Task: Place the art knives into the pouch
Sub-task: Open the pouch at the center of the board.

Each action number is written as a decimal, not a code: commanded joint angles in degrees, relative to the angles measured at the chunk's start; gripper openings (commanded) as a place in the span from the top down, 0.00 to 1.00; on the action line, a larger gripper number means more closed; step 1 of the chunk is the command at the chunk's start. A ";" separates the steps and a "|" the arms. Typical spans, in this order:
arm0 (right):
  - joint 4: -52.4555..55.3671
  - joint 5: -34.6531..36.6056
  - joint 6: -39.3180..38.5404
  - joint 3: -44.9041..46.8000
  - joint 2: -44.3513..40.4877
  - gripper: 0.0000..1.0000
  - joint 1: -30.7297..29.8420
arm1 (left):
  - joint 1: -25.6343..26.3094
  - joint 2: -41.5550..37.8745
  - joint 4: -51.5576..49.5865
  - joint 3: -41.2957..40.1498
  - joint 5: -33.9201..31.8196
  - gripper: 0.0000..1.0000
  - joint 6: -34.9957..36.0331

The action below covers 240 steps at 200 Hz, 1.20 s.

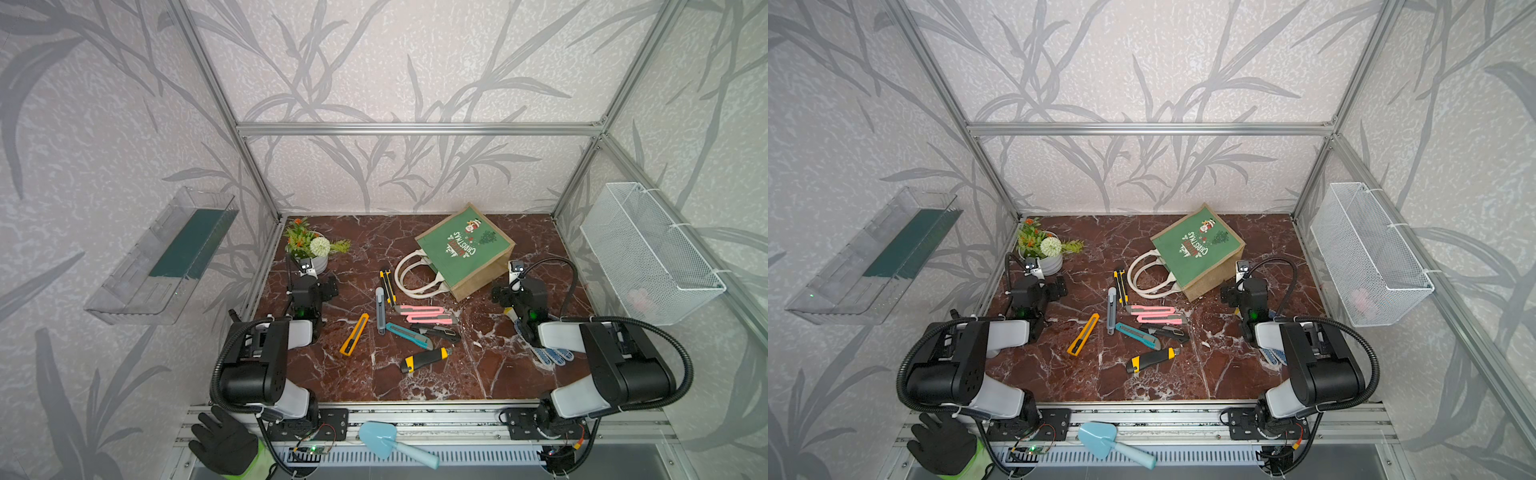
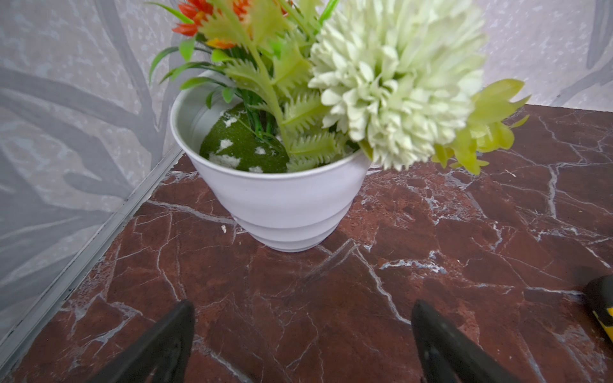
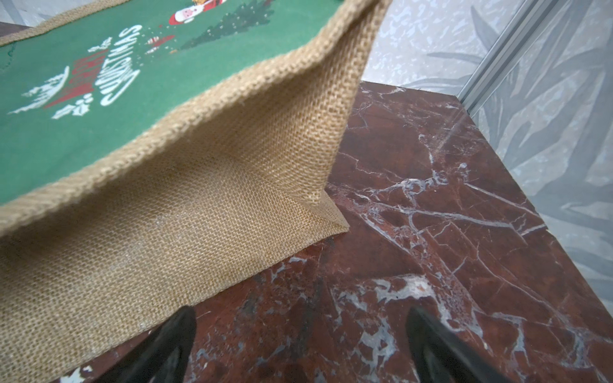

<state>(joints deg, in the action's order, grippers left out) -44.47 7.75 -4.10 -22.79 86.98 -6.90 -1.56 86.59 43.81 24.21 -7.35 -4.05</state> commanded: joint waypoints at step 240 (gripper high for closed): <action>50.96 2.02 4.92 -27.95 -15.35 0.01 -7.36 | 17.03 -13.24 -50.75 19.83 -21.44 0.01 -17.77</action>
<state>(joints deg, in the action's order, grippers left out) -10.31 10.17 1.26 -44.88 72.86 -8.38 12.95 76.84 5.48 42.61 -26.59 -14.17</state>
